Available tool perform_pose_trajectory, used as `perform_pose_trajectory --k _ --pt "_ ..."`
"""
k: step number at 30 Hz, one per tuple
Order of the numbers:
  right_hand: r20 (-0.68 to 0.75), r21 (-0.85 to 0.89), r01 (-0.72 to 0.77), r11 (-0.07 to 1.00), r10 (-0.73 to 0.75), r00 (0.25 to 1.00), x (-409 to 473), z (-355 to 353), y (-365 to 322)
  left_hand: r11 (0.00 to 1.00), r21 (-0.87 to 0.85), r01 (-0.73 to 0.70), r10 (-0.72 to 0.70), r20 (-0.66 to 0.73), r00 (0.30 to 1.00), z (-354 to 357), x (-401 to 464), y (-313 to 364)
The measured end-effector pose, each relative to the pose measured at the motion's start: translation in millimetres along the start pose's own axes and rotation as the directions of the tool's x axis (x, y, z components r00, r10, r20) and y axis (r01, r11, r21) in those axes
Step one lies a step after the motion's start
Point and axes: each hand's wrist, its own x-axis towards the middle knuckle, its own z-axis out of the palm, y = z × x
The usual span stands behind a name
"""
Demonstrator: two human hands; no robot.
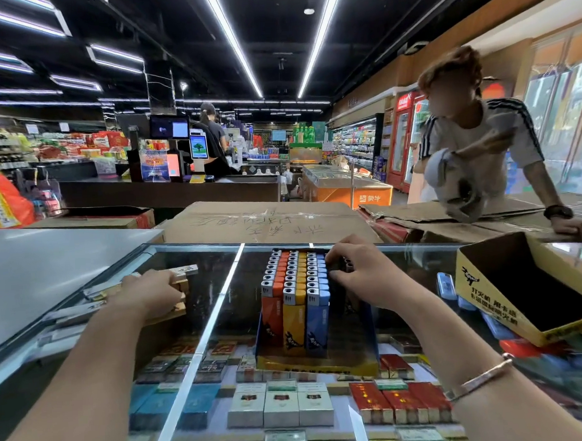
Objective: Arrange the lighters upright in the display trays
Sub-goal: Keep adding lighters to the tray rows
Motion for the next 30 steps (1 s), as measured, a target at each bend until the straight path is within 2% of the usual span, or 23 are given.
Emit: perform_pose_trajectory --k 4,8,10,11,13,15,18,21,24,27,30 --pt "-0.012 -0.002 0.005 1.0 -0.005 1.0 0 1 2 0.997 0.081 -0.018 0.02 -0.016 1.0 7 3 4" --pt "-0.015 -0.01 0.013 1.0 -0.014 1.0 0 1 2 0.997 0.056 -0.057 0.055 0.028 0.998 9 -1 20" --pt "-0.019 -0.02 0.017 1.0 -0.017 1.0 0 2 3 0.996 -0.008 -0.094 0.094 0.129 0.987 7 -6 27" --pt "-0.019 -0.022 0.017 1.0 -0.018 1.0 0 2 3 0.99 -0.104 -0.098 0.119 0.215 0.969 4 -10 29" --pt "-0.02 -0.019 0.018 1.0 -0.018 1.0 0 3 4 0.945 -0.323 -0.047 0.18 0.397 0.9 -7 -16 29" --pt "-0.024 -0.018 0.021 1.0 -0.021 0.999 0 3 4 0.923 -0.383 -0.036 0.228 0.47 0.852 -15 -23 26" --pt "-0.022 -0.025 0.022 0.999 -0.022 1.0 0 4 5 0.946 -0.314 -0.088 0.222 0.424 0.878 -17 -26 27" --pt "-0.019 -0.029 0.017 0.999 -0.018 1.0 0 4 4 0.966 -0.225 -0.127 0.197 0.324 0.925 -14 -26 33" --pt "-0.024 -0.028 0.017 0.999 -0.018 1.0 -1 4 4 0.968 -0.125 -0.218 0.241 0.207 0.948 -6 -27 43" --pt "-0.029 -0.037 0.02 0.999 -0.022 0.999 -1 4 4 0.956 -0.036 -0.292 0.294 0.089 0.952 2 -30 55" --pt "-0.032 -0.045 0.018 0.999 -0.019 0.999 -1 5 4 0.954 -0.009 -0.301 0.301 0.082 0.95 3 -34 61"
